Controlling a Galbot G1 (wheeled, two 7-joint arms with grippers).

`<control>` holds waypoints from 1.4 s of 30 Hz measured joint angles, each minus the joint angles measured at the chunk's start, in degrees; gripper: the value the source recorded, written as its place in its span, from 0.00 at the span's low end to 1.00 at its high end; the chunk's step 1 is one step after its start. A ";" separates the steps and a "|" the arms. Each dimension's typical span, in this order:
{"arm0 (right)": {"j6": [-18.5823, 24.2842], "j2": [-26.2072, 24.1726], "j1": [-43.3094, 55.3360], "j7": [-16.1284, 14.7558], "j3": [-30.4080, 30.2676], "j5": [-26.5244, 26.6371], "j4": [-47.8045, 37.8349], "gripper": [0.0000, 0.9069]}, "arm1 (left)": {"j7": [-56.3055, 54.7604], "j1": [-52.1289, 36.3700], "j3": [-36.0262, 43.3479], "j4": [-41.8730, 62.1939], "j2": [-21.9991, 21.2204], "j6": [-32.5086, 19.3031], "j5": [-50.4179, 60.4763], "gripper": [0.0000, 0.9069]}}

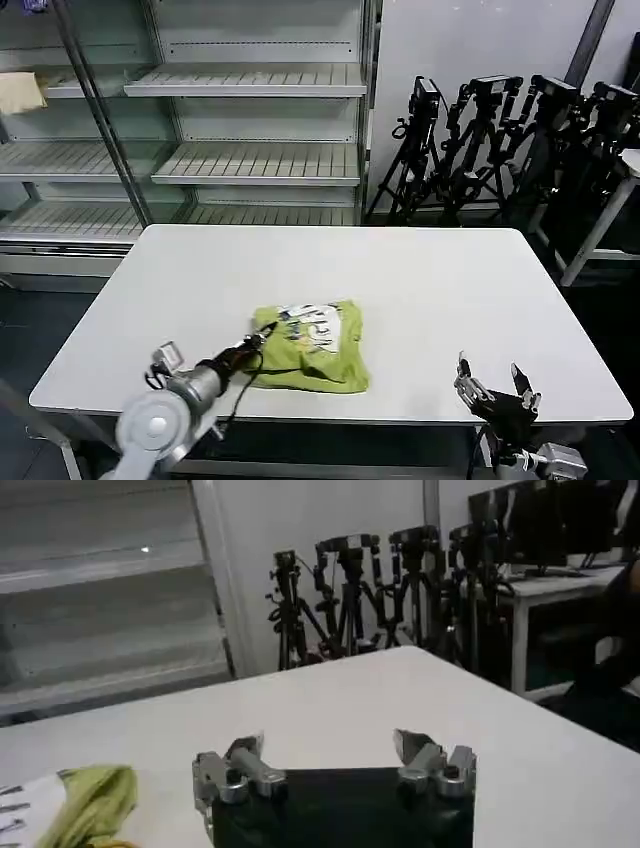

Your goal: Fold and organize the clothes.

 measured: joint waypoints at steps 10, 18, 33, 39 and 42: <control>0.02 -0.67 2.91 -0.10 -1.50 0.45 -2.35 1.00 | 9.34 3.34 -15.12 -2.07 13.81 1.12 15.03 0.02; 0.12 -1.57 4.61 -0.16 -2.44 0.94 -3.45 1.00 | 19.24 5.07 -20.94 -6.39 24.43 1.23 33.42 0.02; 0.77 -2.29 2.93 -0.35 -0.77 0.98 -2.60 1.00 | 24.47 2.43 6.48 -5.04 19.39 -2.38 70.14 0.02; 0.96 -1.73 2.11 -0.35 -0.61 0.64 -2.52 1.00 | 23.67 -3.70 16.19 -5.09 15.11 -0.62 69.90 0.02; 1.08 -1.35 1.70 -0.35 -0.62 0.32 -2.53 1.00 | 22.90 -7.29 20.09 -4.09 13.18 0.05 68.40 0.02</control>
